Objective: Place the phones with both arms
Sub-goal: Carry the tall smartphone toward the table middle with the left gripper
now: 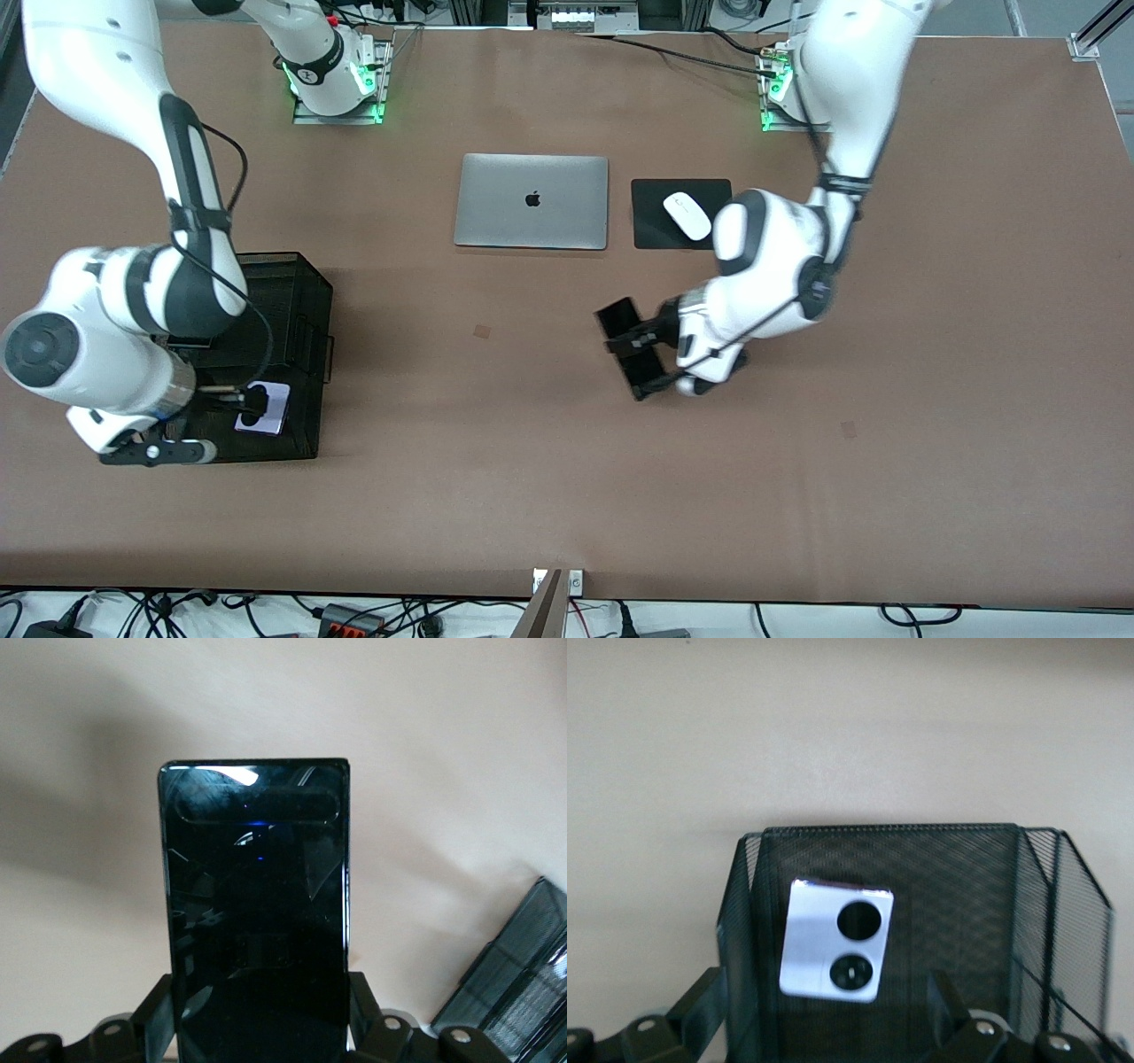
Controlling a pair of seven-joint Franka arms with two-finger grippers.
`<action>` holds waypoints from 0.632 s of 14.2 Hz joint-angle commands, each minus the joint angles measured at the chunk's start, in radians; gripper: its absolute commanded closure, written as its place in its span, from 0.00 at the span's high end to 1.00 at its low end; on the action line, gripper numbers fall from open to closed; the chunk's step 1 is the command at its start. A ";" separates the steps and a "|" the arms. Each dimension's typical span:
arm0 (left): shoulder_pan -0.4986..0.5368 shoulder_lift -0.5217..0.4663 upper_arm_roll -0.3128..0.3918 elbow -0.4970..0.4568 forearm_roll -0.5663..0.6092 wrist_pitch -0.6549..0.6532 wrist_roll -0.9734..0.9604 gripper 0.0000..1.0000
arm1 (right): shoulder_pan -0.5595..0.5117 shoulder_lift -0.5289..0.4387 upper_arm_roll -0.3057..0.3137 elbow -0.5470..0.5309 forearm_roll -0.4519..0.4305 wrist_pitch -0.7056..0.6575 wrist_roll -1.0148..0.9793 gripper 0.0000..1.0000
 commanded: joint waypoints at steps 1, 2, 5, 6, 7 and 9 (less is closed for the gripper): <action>-0.069 0.114 0.042 0.168 -0.025 0.041 -0.046 0.19 | -0.010 -0.073 0.012 -0.017 0.007 -0.039 0.005 1.00; -0.102 0.151 0.056 0.217 -0.025 0.052 -0.042 0.18 | -0.016 -0.089 0.012 -0.017 0.009 -0.047 0.004 1.00; -0.214 0.266 0.137 0.350 -0.007 0.133 0.028 0.18 | -0.025 -0.118 0.010 -0.017 0.026 -0.110 0.005 1.00; -0.245 0.283 0.158 0.369 -0.007 0.136 0.071 0.18 | -0.025 -0.132 0.012 -0.019 0.043 -0.120 0.010 1.00; -0.265 0.299 0.162 0.378 -0.007 0.145 0.082 0.18 | -0.028 -0.133 0.010 -0.017 0.044 -0.125 0.004 1.00; -0.345 0.329 0.210 0.388 -0.025 0.240 0.067 0.18 | -0.028 -0.144 0.012 -0.017 0.043 -0.145 0.001 1.00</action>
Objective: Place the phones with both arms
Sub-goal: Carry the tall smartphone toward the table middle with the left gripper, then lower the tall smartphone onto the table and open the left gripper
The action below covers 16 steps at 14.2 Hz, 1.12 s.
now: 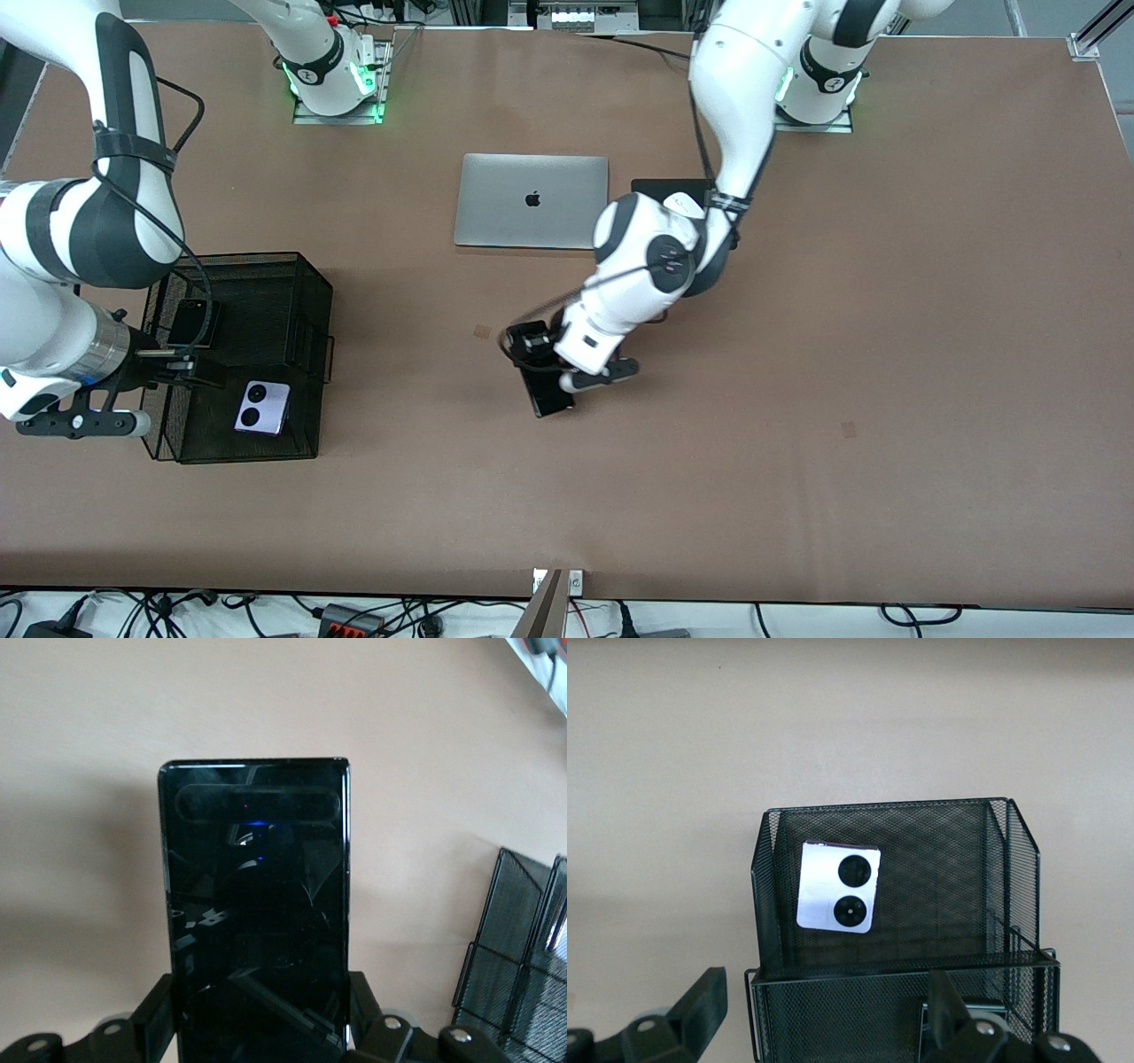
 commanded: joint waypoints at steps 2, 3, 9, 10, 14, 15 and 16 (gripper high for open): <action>-0.095 0.083 0.070 0.089 -0.061 0.144 0.005 0.18 | -0.010 -0.037 0.014 -0.017 0.012 -0.040 -0.008 1.00; -0.108 0.109 0.072 0.115 -0.067 0.170 0.006 0.18 | -0.007 -0.051 0.014 -0.021 0.011 -0.068 -0.003 1.00; -0.154 0.184 0.124 0.166 0.197 0.094 0.025 0.17 | -0.010 -0.057 0.015 -0.050 0.017 -0.096 0.000 1.00; -0.160 0.196 0.124 0.167 0.198 0.094 0.025 0.17 | -0.010 -0.066 0.014 -0.073 0.017 -0.070 0.000 1.00; -0.178 0.206 0.124 0.167 0.198 0.094 0.019 0.18 | -0.007 -0.086 0.017 -0.113 0.017 -0.049 -0.002 1.00; -0.183 0.209 0.124 0.167 0.198 0.094 0.019 0.18 | -0.007 -0.084 0.020 -0.112 0.018 -0.054 -0.002 1.00; -0.186 0.213 0.123 0.167 0.200 0.095 0.019 0.21 | -0.004 -0.081 0.022 -0.110 0.018 -0.056 -0.002 1.00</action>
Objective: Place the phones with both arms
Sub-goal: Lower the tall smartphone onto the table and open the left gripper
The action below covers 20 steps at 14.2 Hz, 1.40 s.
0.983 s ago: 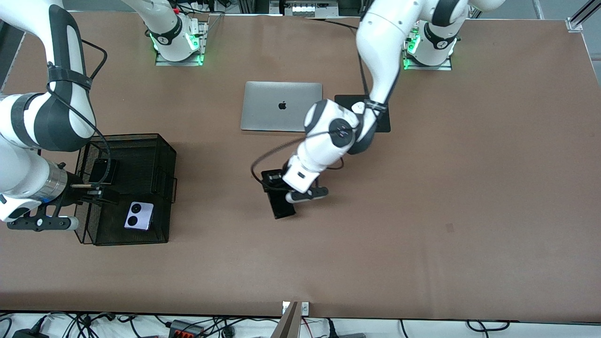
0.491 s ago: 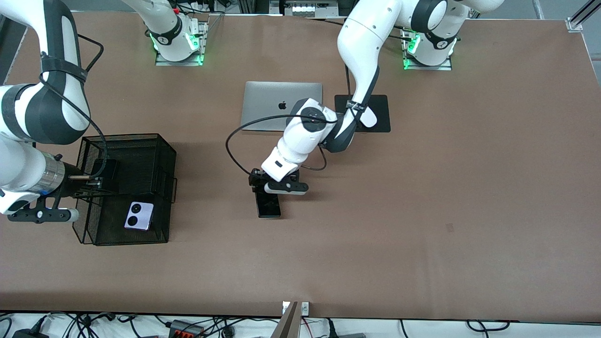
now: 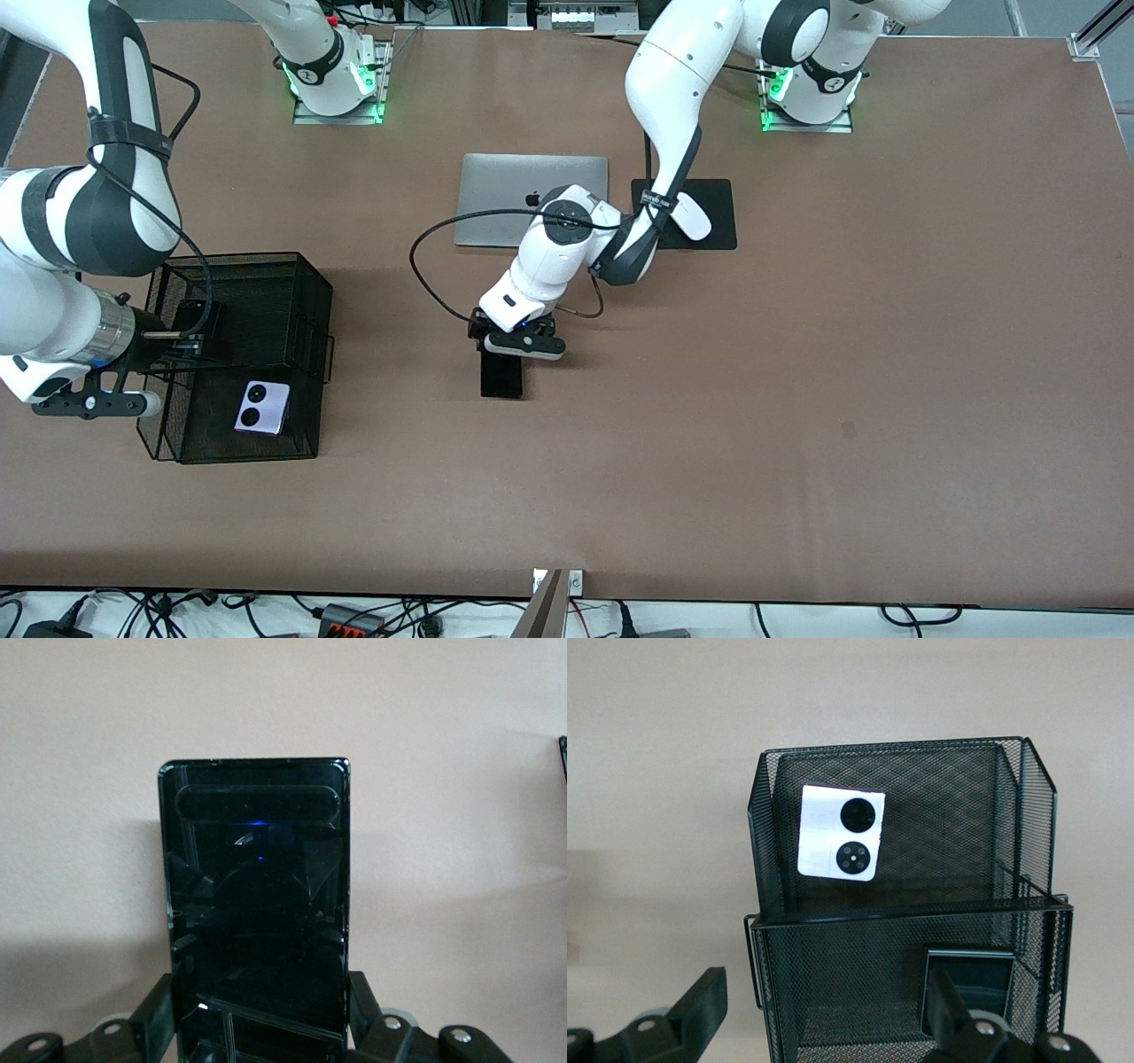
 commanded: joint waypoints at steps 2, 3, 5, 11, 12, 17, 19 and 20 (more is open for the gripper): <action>-0.014 0.027 0.020 0.041 0.022 -0.013 0.008 0.31 | 0.000 -0.035 0.019 -0.039 0.017 0.006 -0.001 1.00; -0.014 0.027 0.020 0.040 0.034 -0.013 0.010 0.40 | 0.000 -0.035 0.019 -0.037 0.017 0.008 -0.001 1.00; -0.014 0.035 0.019 0.041 0.068 -0.008 0.013 0.48 | 0.000 -0.026 0.019 -0.036 0.026 0.021 -0.001 1.00; -0.015 0.035 0.016 0.041 0.109 -0.008 -0.007 1.00 | 0.057 -0.024 0.019 -0.035 0.055 0.028 -0.001 1.00; -0.014 0.035 0.016 0.041 0.109 -0.008 -0.010 1.00 | 0.069 -0.024 0.019 -0.035 0.055 0.028 -0.001 1.00; 0.064 -0.020 -0.001 0.032 0.118 -0.016 0.002 1.00 | 0.129 -0.009 0.019 -0.035 0.065 0.060 0.016 1.00; 0.127 -0.083 -0.050 -0.002 0.125 -0.048 0.031 1.00 | 0.160 -0.007 0.019 -0.035 0.068 0.077 0.017 1.00; 0.167 -0.130 -0.079 -0.034 0.146 -0.087 0.083 1.00 | 0.166 -0.007 0.019 -0.035 0.069 0.083 0.017 1.00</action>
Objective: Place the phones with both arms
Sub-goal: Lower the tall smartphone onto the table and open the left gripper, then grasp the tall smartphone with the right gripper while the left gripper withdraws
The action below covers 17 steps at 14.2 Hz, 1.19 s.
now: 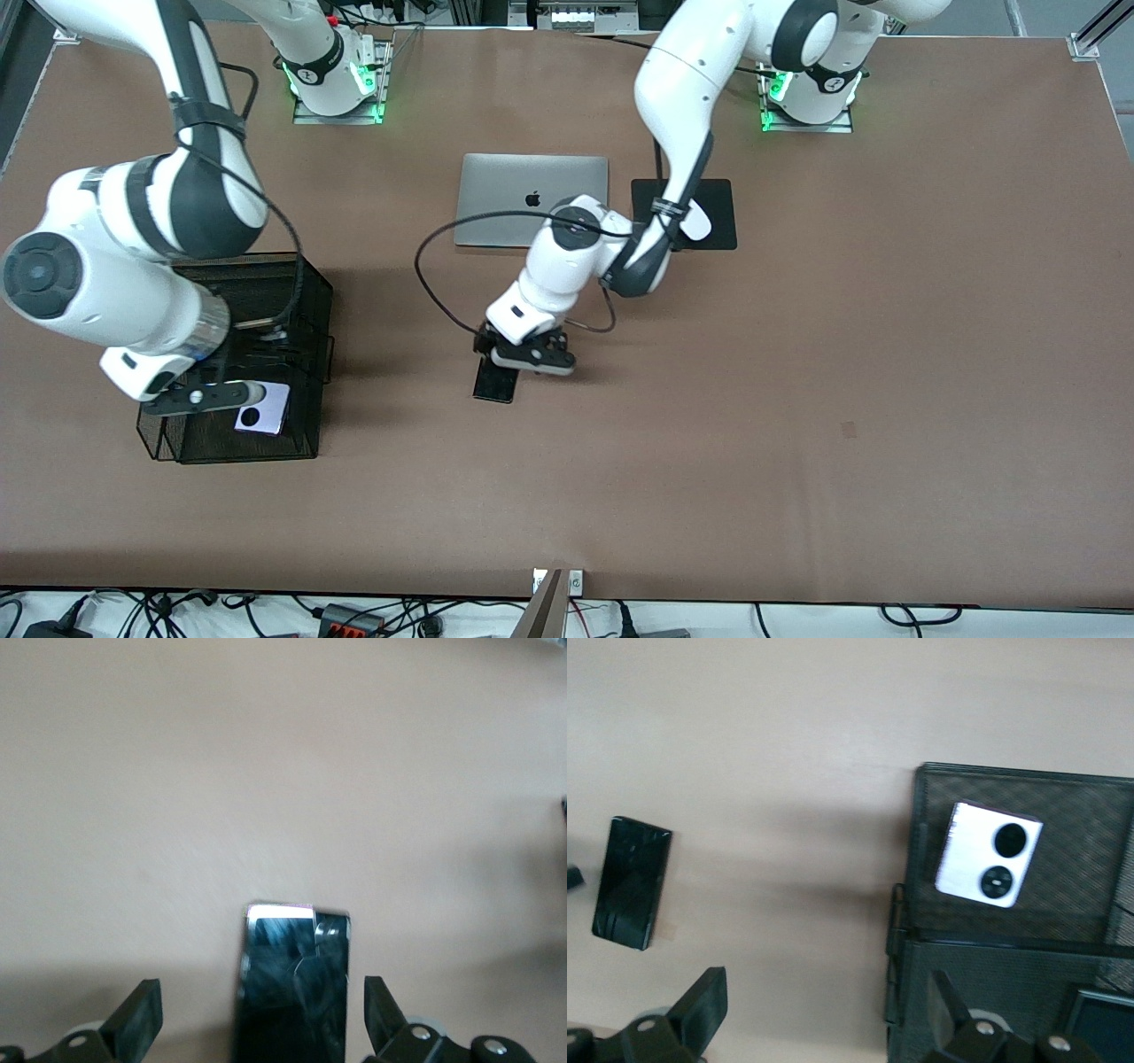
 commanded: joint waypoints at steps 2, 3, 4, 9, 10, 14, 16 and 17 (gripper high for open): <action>0.178 -0.204 -0.165 -0.127 0.149 -0.144 0.146 1.00 | 0.043 0.009 -0.003 -0.016 0.014 0.027 0.014 1.00; 0.228 -0.254 -0.193 -0.169 0.192 -0.167 0.150 1.00 | 0.060 0.021 -0.003 -0.016 0.012 0.027 0.014 1.00; 0.271 -0.297 -0.211 -0.212 0.203 -0.182 0.154 1.00 | 0.080 0.035 -0.003 -0.016 0.012 0.029 0.015 1.00; 0.460 -0.525 -0.276 -0.456 0.195 -0.227 0.354 1.00 | 0.222 0.124 -0.004 0.003 0.006 0.111 0.272 1.00; 0.494 -0.551 -0.276 -0.465 0.195 -0.277 0.358 1.00 | 0.236 0.145 -0.004 0.003 0.008 0.137 0.340 1.00; 0.629 -0.617 -0.274 -0.467 0.201 -0.487 0.365 1.00 | 0.325 0.234 -0.003 0.003 0.008 0.274 0.524 1.00; 0.670 -0.651 -0.271 -0.468 0.203 -0.585 0.414 1.00 | 0.347 0.294 -0.003 0.003 0.011 0.373 0.567 1.00; 0.696 -0.664 -0.268 -0.470 0.205 -0.642 0.425 1.00 | 0.354 0.317 -0.003 0.003 0.011 0.403 0.580 1.00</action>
